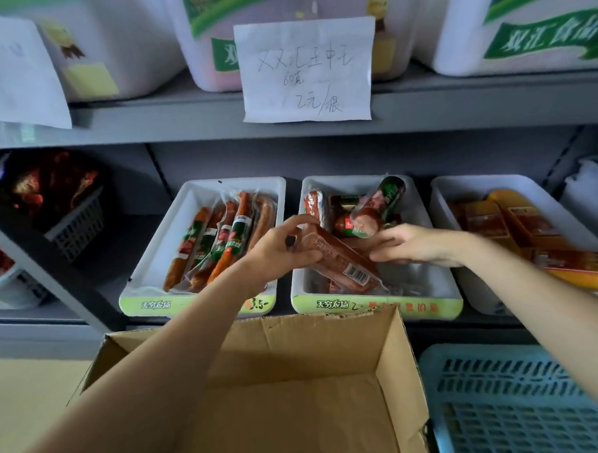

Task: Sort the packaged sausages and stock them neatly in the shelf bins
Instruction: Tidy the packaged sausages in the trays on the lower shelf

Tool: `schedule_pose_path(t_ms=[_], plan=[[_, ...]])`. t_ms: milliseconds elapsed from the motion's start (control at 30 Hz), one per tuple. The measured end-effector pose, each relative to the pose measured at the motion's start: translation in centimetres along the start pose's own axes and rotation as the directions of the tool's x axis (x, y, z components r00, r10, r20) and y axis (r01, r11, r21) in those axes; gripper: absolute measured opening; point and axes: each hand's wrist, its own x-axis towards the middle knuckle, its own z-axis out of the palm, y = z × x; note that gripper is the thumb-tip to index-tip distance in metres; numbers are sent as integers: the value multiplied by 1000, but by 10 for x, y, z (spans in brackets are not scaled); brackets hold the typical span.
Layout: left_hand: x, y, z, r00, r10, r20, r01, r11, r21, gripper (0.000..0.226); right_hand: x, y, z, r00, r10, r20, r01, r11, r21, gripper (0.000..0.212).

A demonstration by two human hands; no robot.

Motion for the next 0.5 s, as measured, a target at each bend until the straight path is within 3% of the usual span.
schedule_pose_path(t_ms=[133,233,367,500], plan=[[1,12,-5,997,-71,-26,61,957,-283,46,-6,-3,8,987,-45,-157,63,991,115,31],[5,18,3,997,-63,35,72,885,-460,46,-26,-4,1,999,15,-48,6,916,402,41],[16,22,18,985,-66,161,141,849,-509,41,-58,3,-13,1000,5,-27,13,789,614,36],[30,26,35,989,-90,121,133,901,-414,38,-72,13,-17,989,39,-140,37,864,503,49]])
